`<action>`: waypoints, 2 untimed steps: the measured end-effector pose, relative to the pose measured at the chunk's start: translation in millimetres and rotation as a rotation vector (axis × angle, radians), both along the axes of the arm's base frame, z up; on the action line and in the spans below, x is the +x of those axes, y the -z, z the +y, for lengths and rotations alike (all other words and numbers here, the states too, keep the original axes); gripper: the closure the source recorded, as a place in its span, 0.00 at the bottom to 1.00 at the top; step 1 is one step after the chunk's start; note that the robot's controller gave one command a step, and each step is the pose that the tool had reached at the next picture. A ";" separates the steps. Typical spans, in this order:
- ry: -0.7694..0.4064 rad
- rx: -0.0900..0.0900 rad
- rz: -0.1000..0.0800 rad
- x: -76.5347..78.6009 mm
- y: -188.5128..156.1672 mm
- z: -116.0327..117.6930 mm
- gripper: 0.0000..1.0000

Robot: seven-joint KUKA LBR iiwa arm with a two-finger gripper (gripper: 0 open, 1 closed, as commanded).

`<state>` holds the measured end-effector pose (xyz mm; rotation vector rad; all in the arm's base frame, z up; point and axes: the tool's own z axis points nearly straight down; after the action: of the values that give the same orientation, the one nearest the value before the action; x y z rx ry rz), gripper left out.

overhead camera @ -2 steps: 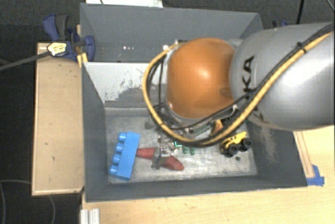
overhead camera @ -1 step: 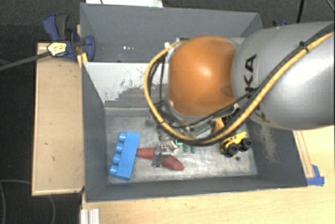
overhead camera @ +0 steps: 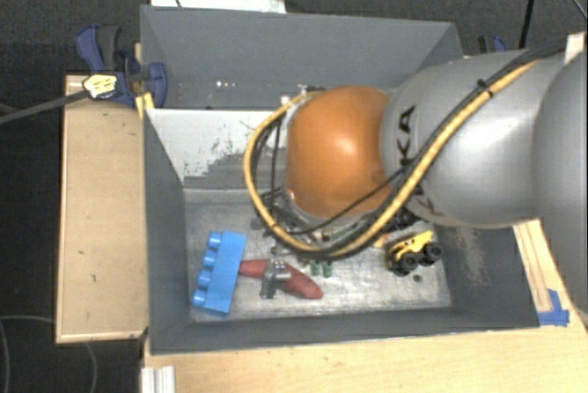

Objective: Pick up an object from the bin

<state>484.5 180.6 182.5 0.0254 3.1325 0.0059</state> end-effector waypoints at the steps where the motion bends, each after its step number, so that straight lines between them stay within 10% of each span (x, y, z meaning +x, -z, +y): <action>1: 0.045 -0.001 0.003 4.9 60.5 -1.0 0.00; 2: -0.009 -0.001 0.001 32.6 109.8 -15.0 1.00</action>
Offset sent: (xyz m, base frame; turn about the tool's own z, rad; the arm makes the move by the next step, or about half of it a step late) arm 0.0300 -0.0154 -0.1125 -0.0136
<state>517.1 165.6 72.7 0.0108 3.1332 0.0050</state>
